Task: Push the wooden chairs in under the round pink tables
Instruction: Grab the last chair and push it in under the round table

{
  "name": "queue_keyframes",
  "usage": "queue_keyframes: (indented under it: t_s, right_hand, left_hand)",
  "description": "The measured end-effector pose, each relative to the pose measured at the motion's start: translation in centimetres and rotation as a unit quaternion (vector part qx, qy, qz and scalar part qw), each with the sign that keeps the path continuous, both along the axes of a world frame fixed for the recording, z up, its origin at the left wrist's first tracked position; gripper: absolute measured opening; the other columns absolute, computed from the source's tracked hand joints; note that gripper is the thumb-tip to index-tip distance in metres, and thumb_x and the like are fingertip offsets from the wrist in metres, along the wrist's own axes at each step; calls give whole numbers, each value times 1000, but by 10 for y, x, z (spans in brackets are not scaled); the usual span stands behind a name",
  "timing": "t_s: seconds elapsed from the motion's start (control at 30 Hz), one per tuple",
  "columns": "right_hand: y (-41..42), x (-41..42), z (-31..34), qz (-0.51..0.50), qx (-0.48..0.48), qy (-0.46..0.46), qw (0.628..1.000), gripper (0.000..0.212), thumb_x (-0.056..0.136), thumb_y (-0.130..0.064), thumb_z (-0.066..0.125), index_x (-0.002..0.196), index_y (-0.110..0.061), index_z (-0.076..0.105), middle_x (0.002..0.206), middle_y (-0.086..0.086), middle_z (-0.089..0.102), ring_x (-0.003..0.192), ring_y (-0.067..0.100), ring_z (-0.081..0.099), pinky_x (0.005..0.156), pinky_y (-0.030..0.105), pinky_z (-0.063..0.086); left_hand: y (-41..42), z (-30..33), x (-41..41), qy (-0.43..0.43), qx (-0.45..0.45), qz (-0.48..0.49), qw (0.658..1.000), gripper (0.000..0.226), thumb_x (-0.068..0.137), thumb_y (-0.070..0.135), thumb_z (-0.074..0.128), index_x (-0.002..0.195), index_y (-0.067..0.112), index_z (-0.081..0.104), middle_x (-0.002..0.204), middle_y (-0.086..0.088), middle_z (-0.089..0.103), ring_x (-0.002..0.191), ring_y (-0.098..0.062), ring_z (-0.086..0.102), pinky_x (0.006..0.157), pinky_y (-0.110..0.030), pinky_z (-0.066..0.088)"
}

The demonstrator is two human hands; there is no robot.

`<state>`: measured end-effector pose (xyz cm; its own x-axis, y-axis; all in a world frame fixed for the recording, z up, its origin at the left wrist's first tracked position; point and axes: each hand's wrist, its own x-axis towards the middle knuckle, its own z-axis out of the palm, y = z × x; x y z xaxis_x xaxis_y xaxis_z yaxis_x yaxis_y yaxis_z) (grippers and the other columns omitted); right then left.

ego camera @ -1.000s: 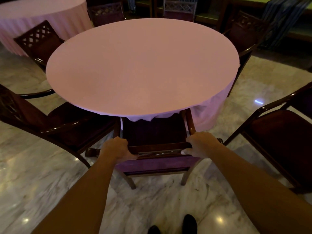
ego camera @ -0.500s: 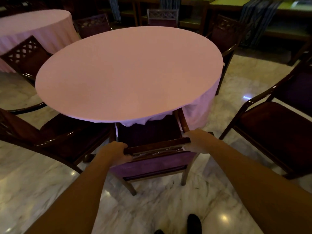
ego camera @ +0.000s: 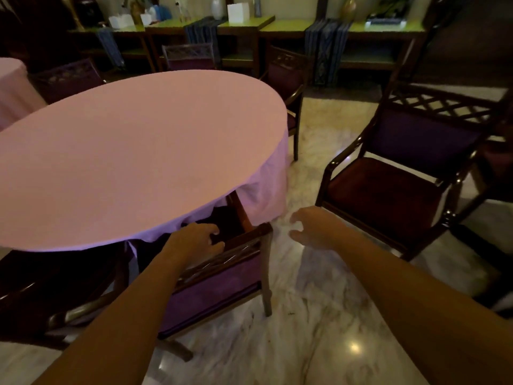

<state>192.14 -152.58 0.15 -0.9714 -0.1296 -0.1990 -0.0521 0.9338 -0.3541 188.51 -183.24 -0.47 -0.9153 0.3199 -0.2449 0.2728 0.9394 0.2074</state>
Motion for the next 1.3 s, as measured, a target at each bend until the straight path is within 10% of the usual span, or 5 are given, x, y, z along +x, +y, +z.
queue_keyframes:
  t_s: [0.43,1.3]
  right_hand:
    - [267,87,8,-160,15,-61,985,28,94,-39,64,112,-18,72,102,-1,66,88,17,60,74,30,47]
    - [614,75,14,-360,-33,-87,928,37,99,-36,62,131,-17,65,124,4,68,111,18,64,103,37,50]
  left_hand:
    - [326,-5,-1,-58,57,-140,987,23,82,51,67,76,32,57,97,2,66,101,-24,65,86,-35,50]
    - [782,-30,-80,-189,124,-322,919,18,87,35,75,75,22,74,69,8,67,68,-12,65,66,-32,52]
